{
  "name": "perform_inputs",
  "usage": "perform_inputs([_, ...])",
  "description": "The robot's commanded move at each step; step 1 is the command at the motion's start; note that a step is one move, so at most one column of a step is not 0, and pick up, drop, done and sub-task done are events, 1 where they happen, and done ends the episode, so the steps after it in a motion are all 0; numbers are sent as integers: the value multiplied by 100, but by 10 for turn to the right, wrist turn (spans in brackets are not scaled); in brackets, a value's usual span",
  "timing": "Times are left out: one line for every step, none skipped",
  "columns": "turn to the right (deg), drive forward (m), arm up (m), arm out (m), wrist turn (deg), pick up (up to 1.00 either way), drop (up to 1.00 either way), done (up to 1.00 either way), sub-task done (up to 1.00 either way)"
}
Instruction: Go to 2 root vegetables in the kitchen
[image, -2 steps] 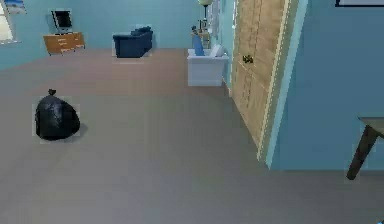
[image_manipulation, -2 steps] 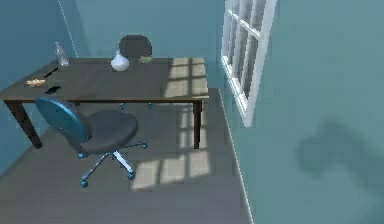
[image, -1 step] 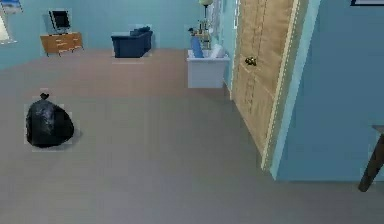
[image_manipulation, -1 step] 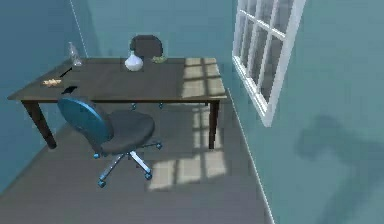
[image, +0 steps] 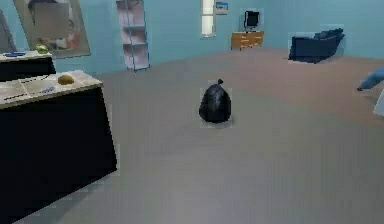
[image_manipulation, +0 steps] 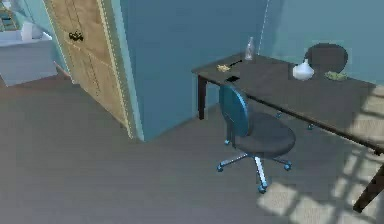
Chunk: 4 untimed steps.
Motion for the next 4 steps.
perform_inputs([-420,0,0,0,0,0,0,0,0])
perform_inputs([0,100,0,0,0,0,0,0,0])
perform_inputs([-150,0,0,0,0,0,0,0,0])
perform_inputs([0,5,0,0,0,0,0,0,0])
